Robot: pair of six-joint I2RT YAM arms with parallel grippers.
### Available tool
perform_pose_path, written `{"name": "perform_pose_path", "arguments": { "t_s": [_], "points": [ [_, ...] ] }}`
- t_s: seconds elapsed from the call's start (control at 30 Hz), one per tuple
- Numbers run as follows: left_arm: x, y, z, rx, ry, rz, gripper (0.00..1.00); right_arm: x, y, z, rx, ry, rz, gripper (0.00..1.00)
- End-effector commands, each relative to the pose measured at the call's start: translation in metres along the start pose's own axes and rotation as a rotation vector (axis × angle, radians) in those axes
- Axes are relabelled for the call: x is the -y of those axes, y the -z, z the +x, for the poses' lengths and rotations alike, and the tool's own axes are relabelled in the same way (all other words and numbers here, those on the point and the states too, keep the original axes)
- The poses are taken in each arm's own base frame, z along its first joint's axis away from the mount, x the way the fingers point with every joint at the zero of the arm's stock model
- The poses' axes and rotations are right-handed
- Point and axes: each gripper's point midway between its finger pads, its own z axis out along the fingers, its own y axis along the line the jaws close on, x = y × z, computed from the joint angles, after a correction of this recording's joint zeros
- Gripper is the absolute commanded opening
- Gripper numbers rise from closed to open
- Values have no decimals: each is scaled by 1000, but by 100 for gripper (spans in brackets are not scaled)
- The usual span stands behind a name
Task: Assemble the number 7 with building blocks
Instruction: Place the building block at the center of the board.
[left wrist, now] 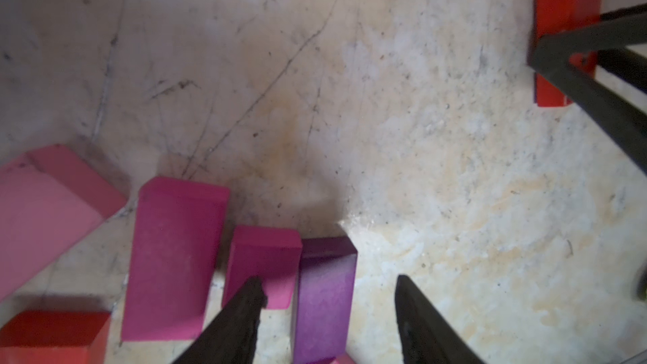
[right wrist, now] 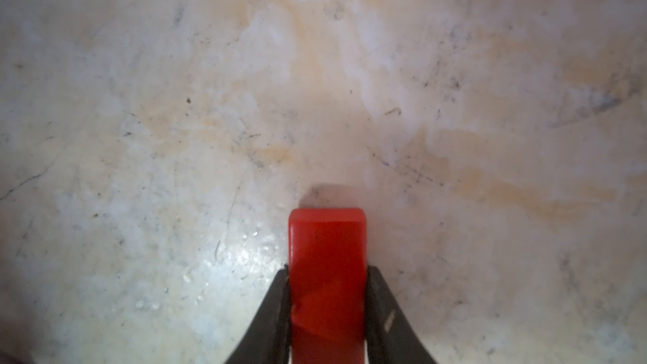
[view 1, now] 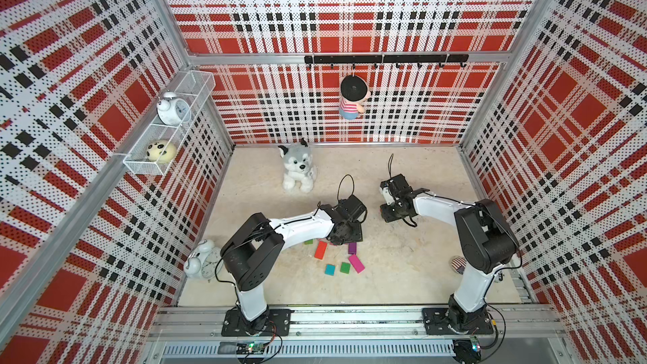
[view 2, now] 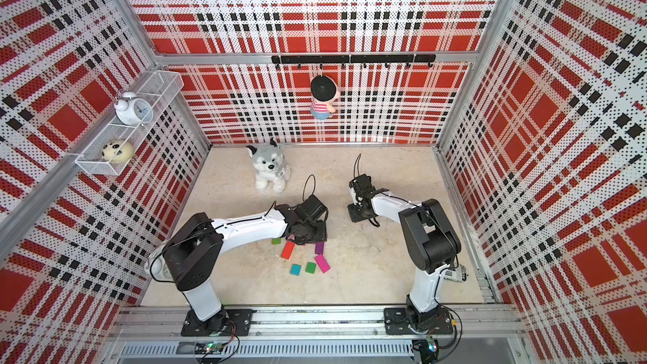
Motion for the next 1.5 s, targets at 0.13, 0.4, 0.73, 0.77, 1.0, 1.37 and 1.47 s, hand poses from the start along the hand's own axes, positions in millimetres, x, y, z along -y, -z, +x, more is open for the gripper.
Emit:
{"name": "perform_pose_path", "arguments": {
  "t_s": [0.13,0.4,0.73,0.77,1.0,1.37,1.47],
  "points": [
    [-17,-3,5,14,26,-67,62,3,-9,6,-26,-16,9,35],
    [-2,18,-5,38,57,-24,66,-2,-12,8,-31,-26,-20,36],
    [-6,-4,5,-15,12,-89,64,2,-12,4,-37,17,4,37],
    [-8,-7,7,-23,12,-96,63,2,-12,3,-39,20,5,37],
    [-24,-16,21,-50,55,-111,64,0,-7,2,-36,-2,-31,41],
    [-12,-16,-8,25,76,-58,67,-4,-4,7,-58,13,-53,77],
    [-7,1,-34,98,76,-39,70,-9,19,-10,33,59,-66,85]
  ]
}}
